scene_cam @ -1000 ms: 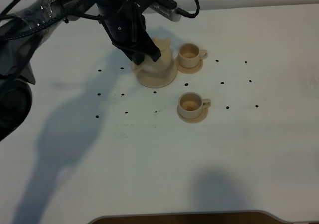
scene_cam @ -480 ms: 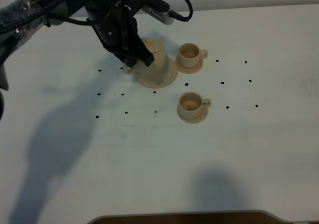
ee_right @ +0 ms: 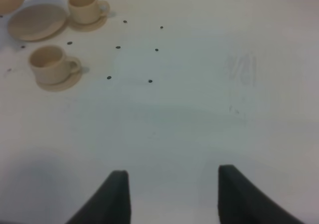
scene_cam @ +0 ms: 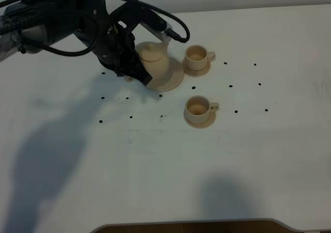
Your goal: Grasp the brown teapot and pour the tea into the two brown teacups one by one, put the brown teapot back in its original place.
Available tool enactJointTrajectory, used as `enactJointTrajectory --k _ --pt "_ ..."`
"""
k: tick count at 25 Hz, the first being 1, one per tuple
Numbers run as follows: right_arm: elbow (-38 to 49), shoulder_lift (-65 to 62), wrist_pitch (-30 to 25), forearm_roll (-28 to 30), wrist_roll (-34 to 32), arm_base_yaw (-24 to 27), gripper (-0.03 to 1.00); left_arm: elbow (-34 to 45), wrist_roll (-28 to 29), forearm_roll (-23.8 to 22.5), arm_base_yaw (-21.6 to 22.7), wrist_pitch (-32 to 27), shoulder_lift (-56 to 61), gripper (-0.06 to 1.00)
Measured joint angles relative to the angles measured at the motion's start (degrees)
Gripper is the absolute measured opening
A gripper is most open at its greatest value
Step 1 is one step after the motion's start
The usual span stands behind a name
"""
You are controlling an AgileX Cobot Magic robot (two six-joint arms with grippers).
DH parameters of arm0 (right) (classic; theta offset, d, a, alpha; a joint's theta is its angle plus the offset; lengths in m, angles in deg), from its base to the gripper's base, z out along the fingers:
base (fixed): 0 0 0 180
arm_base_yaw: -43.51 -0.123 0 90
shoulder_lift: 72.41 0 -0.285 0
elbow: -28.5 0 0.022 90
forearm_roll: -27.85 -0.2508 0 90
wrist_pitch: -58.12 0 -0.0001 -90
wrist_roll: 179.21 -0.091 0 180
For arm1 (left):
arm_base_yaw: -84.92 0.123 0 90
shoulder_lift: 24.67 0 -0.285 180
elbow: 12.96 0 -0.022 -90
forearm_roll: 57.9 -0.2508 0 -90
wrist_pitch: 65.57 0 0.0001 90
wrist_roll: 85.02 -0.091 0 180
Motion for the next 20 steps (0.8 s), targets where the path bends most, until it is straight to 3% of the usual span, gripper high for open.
enactJointTrajectory --k 7,15,20 --pt "0.0 0.0 0.0 0.0 0.0 0.0 0.4 4.32 -9.32 -0.12 0.0 7.28 0.61 0.12" --pt "0.0 0.0 0.0 0.0 0.0 0.0 0.4 6.51 -27.72 -0.07 0.0 11.11 0.66 0.12" --pt "0.0 0.0 0.0 0.0 0.0 0.0 0.4 7.21 -34.61 -0.07 0.0 13.08 0.66 0.12"
